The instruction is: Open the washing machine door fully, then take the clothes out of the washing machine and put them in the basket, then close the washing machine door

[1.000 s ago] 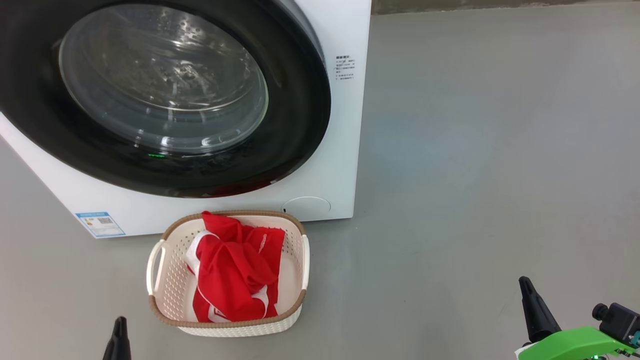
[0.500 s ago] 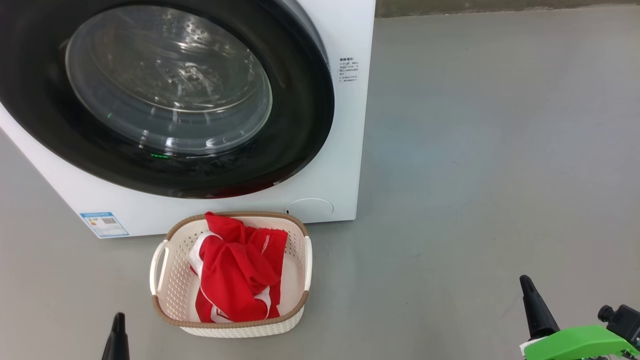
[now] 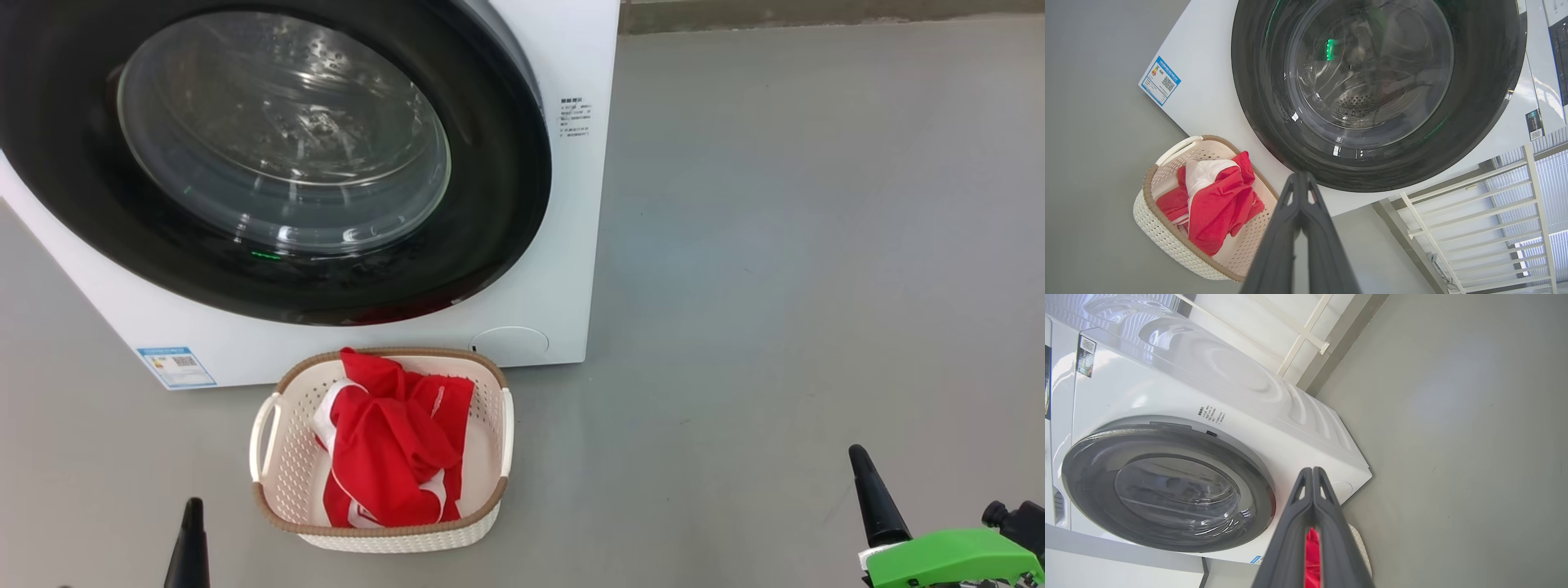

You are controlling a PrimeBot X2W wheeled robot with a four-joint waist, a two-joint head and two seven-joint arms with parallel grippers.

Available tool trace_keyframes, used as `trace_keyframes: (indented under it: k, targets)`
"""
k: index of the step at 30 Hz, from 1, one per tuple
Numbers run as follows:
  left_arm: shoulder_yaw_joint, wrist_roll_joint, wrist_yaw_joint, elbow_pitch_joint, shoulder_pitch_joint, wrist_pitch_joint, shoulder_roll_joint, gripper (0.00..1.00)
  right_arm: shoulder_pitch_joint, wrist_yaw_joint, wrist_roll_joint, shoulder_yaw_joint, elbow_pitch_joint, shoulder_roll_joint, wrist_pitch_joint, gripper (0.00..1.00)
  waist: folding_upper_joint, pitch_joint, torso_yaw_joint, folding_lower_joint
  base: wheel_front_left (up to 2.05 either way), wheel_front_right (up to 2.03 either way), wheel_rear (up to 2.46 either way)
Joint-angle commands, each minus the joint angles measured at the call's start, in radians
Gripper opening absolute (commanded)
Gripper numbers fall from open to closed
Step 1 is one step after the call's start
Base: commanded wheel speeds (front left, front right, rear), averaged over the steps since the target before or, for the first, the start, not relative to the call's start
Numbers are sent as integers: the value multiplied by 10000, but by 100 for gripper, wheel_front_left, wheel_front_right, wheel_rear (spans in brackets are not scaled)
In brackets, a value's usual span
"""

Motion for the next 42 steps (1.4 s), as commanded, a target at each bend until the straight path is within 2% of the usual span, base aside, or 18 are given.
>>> trace_keyframes:
  k: [1,42]
  targets:
    - [255,-295,-21,-195,-453,94,100,0,-400,-6,278,57,-294,-44,71,0,0,-7,8,-1,0,0,0]
    - [469,-4604,-33,-76,-1118,1275,57,0,-582,-14,4614,-219,-667,304,1282,0,0,-202,242,-1,0,0,0]
